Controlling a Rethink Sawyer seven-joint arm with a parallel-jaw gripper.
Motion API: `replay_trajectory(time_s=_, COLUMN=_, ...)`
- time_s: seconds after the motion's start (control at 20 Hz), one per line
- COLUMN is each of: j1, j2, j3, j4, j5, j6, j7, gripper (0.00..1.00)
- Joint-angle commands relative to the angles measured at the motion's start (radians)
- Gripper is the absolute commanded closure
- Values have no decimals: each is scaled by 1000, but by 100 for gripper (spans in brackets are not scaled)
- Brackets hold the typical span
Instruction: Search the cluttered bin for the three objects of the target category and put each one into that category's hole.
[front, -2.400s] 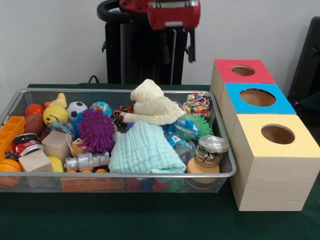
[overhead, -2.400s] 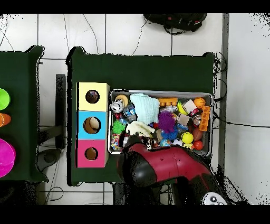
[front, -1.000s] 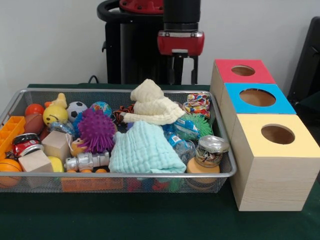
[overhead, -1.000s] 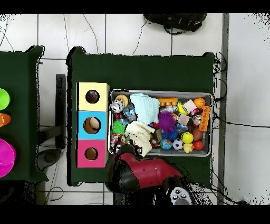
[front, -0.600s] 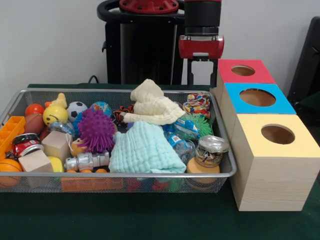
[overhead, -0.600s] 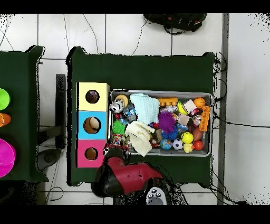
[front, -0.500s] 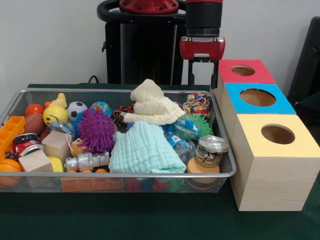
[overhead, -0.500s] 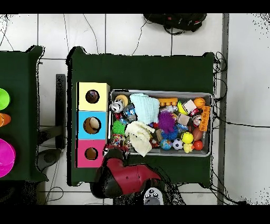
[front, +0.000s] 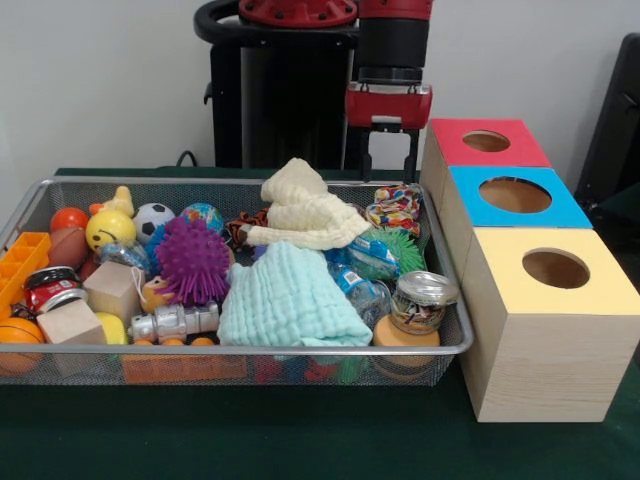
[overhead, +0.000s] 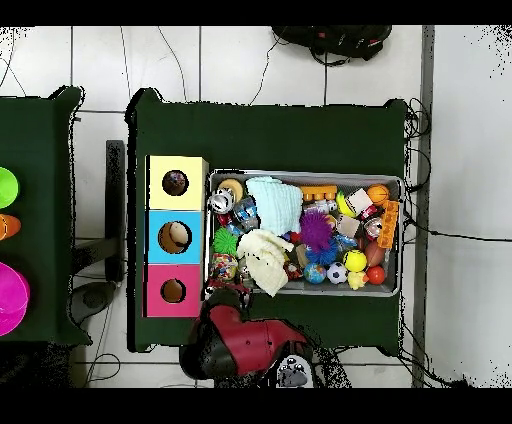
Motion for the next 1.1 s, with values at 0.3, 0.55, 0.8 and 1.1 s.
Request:
replay_trajectory(time_s=0.3, j1=-40, j2=41, j3=5, j4=7, j5=65, j6=-62, j7=192, gripper=0)
replay_trajectory(time_s=0.55, j1=-11, j2=101, j3=-9, j4=-20, j5=99, j6=-113, j7=194, gripper=0)
replay_trajectory(time_s=0.8, j1=8, j2=147, j3=-22, j4=-40, j5=125, j6=-155, j7=188, gripper=0)
replay_trajectory(time_s=1.1, j1=-3, j2=243, j3=-34, j4=-114, j5=129, j6=-238, j7=161, gripper=0)
